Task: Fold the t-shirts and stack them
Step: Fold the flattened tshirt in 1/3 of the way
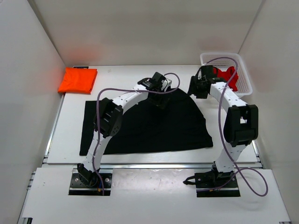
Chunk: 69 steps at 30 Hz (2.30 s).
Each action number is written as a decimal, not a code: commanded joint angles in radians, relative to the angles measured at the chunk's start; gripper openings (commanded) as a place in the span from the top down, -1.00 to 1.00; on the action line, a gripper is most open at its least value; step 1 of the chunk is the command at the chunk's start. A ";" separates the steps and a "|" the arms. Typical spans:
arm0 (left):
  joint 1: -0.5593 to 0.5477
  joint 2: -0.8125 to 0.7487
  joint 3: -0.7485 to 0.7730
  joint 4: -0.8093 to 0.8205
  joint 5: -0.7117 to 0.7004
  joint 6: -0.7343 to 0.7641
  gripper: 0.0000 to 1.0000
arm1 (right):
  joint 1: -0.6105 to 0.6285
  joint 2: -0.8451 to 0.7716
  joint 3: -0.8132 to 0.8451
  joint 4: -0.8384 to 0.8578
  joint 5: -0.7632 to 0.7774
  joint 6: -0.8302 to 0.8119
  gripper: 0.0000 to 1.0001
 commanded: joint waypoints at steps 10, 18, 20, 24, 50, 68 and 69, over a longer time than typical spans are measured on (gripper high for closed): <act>0.255 -0.584 -0.303 -0.021 -0.234 0.110 -0.97 | -0.097 -0.564 -0.546 -0.272 0.081 0.149 -0.20; 0.647 -0.822 -0.719 -0.066 -0.326 0.104 -0.97 | -0.187 -0.703 -0.784 -0.336 0.004 0.256 -0.19; 0.715 -0.861 -0.805 -0.092 -0.339 0.119 -0.97 | -0.181 -0.713 -0.839 -0.291 -0.017 0.267 -0.19; 0.819 -0.897 -0.927 -0.145 -0.342 0.149 -0.98 | -0.203 -0.690 -0.869 -0.218 -0.044 0.295 -0.21; 1.010 -0.821 -1.049 -0.219 -0.041 0.192 -0.87 | -0.296 -0.620 -0.936 -0.072 -0.031 0.299 0.35; 0.968 -0.827 -1.057 -0.316 -0.081 0.323 -0.78 | -0.430 -1.015 -0.802 -0.564 -0.036 0.477 1.00; 0.975 -0.830 -1.058 -0.317 -0.087 0.328 -0.78 | -0.437 -1.022 -0.780 -0.607 -0.022 0.473 1.00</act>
